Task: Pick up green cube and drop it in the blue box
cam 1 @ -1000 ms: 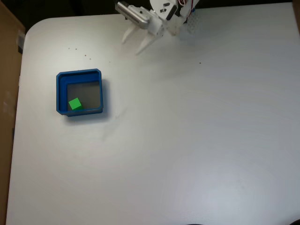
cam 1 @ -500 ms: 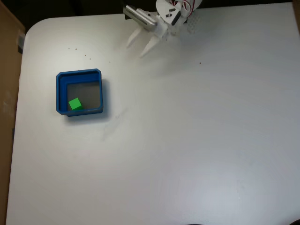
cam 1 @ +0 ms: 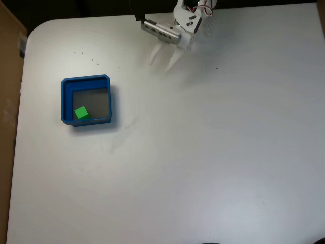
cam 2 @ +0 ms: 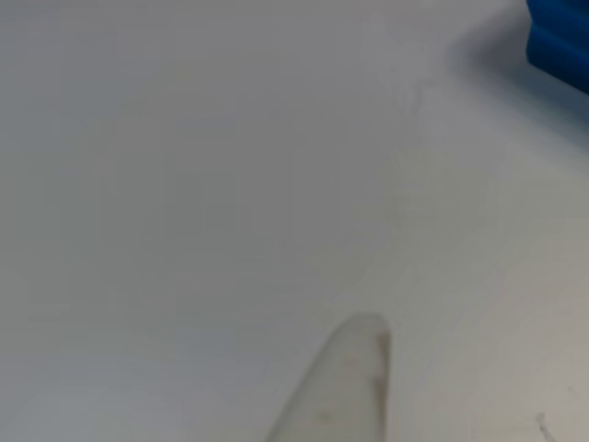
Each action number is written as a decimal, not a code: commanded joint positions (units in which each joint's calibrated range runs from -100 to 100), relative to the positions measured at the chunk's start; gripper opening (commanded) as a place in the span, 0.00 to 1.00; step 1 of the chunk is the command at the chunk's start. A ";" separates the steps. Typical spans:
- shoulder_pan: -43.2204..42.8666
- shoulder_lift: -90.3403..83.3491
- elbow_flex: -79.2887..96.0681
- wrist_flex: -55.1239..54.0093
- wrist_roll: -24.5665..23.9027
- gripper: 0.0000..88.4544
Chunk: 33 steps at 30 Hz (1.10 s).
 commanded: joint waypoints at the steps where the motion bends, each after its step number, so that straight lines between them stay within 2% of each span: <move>1: -2.39 -0.91 0.18 -1.06 0.15 0.14; 9: -8.97 -0.91 0.18 -1.06 0.15 0.00; 23: -24.94 -0.91 0.18 -1.14 0.15 0.01; 33: -27.68 -1.00 0.09 -1.64 0.15 0.01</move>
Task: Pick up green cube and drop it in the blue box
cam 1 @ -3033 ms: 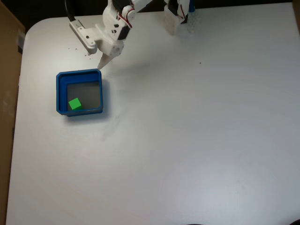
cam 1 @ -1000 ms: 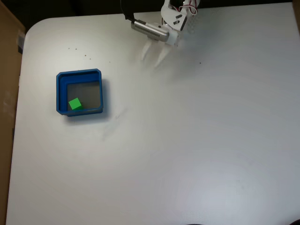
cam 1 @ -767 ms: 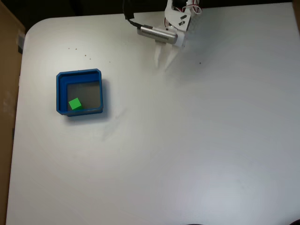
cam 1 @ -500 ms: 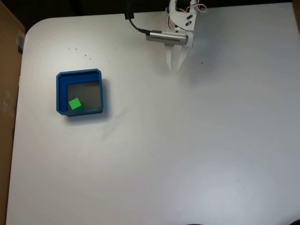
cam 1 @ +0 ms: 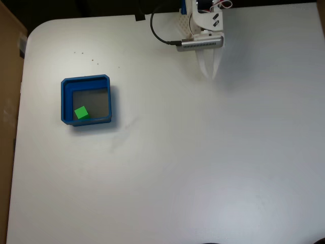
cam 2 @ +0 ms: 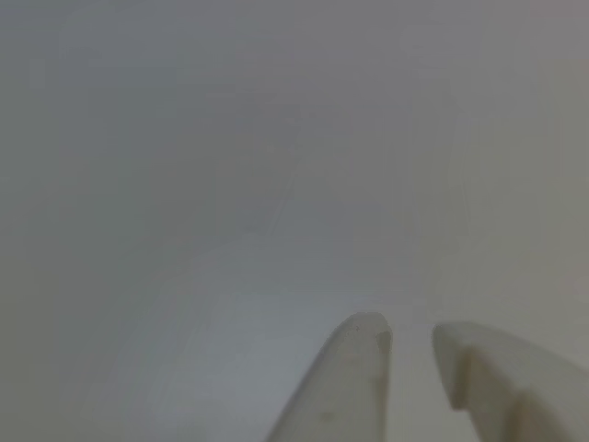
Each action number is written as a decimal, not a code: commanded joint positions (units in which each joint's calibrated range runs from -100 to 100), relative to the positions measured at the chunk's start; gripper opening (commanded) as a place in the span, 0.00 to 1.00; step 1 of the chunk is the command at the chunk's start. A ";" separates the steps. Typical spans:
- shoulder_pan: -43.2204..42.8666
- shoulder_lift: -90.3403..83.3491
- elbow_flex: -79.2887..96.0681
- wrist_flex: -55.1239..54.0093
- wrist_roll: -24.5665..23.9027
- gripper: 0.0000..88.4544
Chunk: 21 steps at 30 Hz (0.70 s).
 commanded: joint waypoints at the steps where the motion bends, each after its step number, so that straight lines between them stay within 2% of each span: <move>1: -1.16 -1.00 0.09 -1.64 0.15 0.01; 14: -2.67 -1.00 0.09 -1.64 0.29 0.01; 21: -3.18 -1.00 0.09 -1.64 4.15 0.01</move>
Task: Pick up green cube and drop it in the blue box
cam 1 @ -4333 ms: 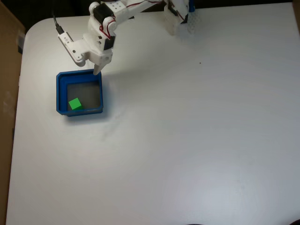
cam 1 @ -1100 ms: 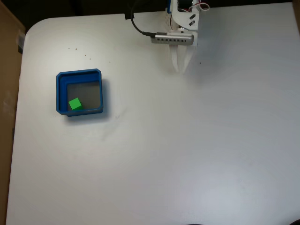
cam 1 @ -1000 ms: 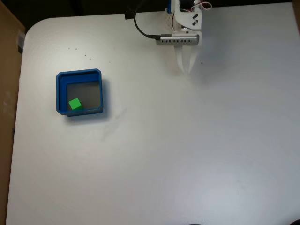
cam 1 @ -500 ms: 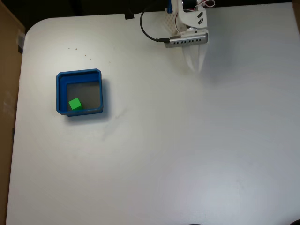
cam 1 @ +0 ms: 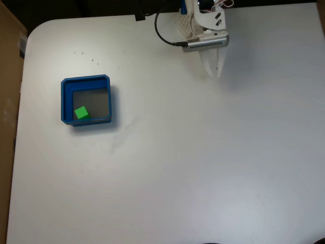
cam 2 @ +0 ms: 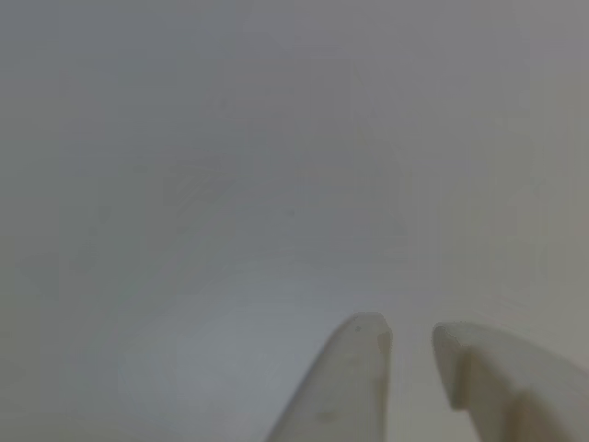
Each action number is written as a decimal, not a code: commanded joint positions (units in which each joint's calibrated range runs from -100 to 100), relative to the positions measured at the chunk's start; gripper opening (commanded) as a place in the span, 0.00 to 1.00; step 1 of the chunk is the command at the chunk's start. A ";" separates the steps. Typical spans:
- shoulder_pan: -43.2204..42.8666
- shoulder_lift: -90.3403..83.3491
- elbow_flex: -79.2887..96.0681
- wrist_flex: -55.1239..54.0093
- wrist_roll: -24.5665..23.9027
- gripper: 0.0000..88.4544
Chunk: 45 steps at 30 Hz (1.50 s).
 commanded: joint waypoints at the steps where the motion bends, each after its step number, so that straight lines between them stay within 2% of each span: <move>1: -0.12 -1.00 0.09 -1.64 1.66 0.01; 12: 0.31 -1.08 0.27 -1.64 1.27 0.01; 18: 0.31 -1.08 0.27 -1.64 -1.03 0.01; 45: 0.31 -0.91 0.18 -1.22 -0.78 0.01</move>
